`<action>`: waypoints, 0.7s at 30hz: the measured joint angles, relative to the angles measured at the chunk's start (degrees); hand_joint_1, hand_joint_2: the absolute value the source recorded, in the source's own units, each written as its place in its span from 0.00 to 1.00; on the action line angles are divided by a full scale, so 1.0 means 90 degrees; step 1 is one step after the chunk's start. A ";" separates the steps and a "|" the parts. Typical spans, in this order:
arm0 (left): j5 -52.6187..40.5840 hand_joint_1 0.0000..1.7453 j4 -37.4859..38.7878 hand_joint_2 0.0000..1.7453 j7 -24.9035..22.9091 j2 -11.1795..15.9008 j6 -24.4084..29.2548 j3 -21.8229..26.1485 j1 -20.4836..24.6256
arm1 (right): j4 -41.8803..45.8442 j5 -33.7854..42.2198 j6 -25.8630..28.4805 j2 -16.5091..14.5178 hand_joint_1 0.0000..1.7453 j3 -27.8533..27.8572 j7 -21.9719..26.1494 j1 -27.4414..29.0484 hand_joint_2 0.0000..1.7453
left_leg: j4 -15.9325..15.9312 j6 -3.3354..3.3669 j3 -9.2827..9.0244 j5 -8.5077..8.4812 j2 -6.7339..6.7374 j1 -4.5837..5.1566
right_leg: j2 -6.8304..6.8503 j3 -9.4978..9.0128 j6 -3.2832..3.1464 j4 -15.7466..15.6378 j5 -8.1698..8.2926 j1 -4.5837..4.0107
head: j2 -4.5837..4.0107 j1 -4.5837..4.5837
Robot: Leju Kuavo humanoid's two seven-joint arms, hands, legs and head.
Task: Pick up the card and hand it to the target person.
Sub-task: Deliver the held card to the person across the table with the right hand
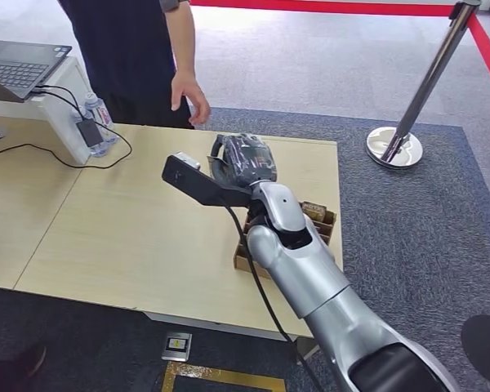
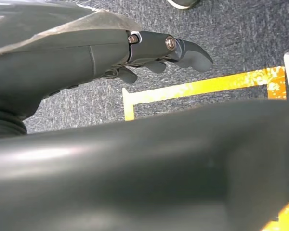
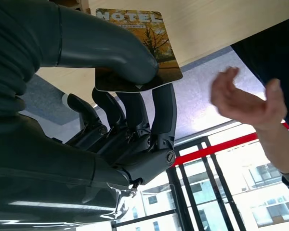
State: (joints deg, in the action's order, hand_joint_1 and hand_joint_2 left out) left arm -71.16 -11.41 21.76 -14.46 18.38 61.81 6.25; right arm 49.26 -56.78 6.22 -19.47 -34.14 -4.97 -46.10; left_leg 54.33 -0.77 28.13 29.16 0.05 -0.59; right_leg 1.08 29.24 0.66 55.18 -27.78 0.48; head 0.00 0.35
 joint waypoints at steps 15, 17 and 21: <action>-0.0017 0.00 0.0000 0.00 -0.0002 -0.0013 0.0008 -0.0024 0.0018 | -0.0756 0.0993 0.0391 -0.0121 0.61 -0.0554 -0.0086 -0.0716 1.00 | 0.0000 0.0000 0.0000 0.0000 -0.0001 0.0000 | 0.0000 0.0001 0.0000 -0.0001 0.0000 0.0000 | 0.0000 0.0000; -0.0020 0.00 0.0000 0.00 -0.0004 -0.0013 0.0008 -0.0035 0.0019 | -0.0808 0.1080 0.0397 -0.0122 0.34 -0.0616 -0.0086 -0.0747 1.00 | 0.0000 0.0000 0.0000 0.0000 -0.0001 0.0000 | 0.0000 0.0001 0.0000 0.0000 0.0000 0.0000 | 0.0000 0.0001; -0.0020 0.00 0.0000 0.00 -0.0004 -0.0013 0.0008 -0.0058 0.0019 | -0.0885 0.1197 0.0425 -0.0123 0.00 -0.0724 -0.0086 -0.0774 1.00 | 0.0000 0.0000 0.0000 0.0000 -0.0001 0.0000 | 0.0000 0.0001 0.0000 0.0000 0.0000 0.0000 | 0.0000 0.0000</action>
State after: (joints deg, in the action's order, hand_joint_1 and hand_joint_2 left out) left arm -71.34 -11.41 21.73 -14.58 18.45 61.29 6.42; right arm 41.29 -46.00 10.05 -20.58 -40.65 -5.75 -53.06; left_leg 54.33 -0.78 28.13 29.16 0.04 -0.59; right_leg 1.08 29.24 0.66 55.18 -27.78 0.48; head 0.00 0.35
